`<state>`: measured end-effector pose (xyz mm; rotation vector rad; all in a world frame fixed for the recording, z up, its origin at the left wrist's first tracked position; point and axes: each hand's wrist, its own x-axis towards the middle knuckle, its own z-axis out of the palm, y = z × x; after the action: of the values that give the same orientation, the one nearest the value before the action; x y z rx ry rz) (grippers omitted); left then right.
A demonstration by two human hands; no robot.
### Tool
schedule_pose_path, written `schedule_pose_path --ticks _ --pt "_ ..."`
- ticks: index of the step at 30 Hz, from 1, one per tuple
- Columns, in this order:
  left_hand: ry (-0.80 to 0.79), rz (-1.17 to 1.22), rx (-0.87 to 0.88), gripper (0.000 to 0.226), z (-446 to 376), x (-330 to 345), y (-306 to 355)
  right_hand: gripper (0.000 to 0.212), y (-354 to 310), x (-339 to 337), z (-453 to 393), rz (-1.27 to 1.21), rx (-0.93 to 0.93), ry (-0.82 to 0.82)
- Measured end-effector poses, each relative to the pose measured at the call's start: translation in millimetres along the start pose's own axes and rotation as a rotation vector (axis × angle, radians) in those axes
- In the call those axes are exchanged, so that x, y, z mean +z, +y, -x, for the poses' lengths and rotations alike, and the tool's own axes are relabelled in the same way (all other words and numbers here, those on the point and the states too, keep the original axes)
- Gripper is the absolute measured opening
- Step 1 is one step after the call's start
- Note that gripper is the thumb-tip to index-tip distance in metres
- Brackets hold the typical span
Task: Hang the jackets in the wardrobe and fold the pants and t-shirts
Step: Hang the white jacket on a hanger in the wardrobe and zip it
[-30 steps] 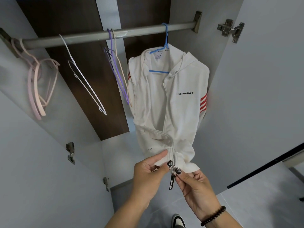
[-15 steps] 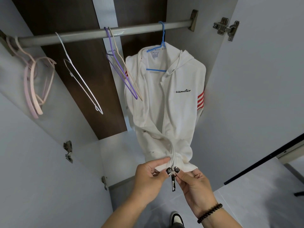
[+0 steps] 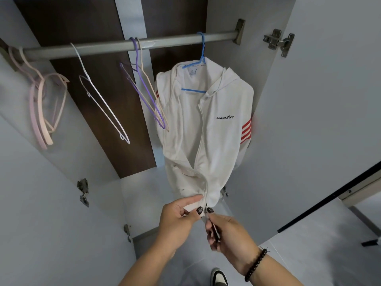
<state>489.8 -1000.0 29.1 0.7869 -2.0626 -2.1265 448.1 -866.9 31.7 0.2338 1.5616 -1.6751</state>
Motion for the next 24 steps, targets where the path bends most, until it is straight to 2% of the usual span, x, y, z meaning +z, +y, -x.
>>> schedule_pose_path --ticks 5,14,18,24 --pt "-0.048 -0.062 -0.042 0.035 2 -11 -6 0.041 -18 2 -5 -0.091 0.100 0.009" --pt "-0.017 -0.038 -0.087 0.032 5 -39 -1 0.038 -26 30 -22 -0.079 0.219 -0.018" --pt "0.024 -0.160 -0.114 0.036 0 -56 -4 0.037 -26 46 -29 -0.070 0.244 -0.027" --pt "0.013 -0.359 -0.093 0.027 -2 -73 -9 0.039 -24 60 -35 -0.098 0.293 -0.055"
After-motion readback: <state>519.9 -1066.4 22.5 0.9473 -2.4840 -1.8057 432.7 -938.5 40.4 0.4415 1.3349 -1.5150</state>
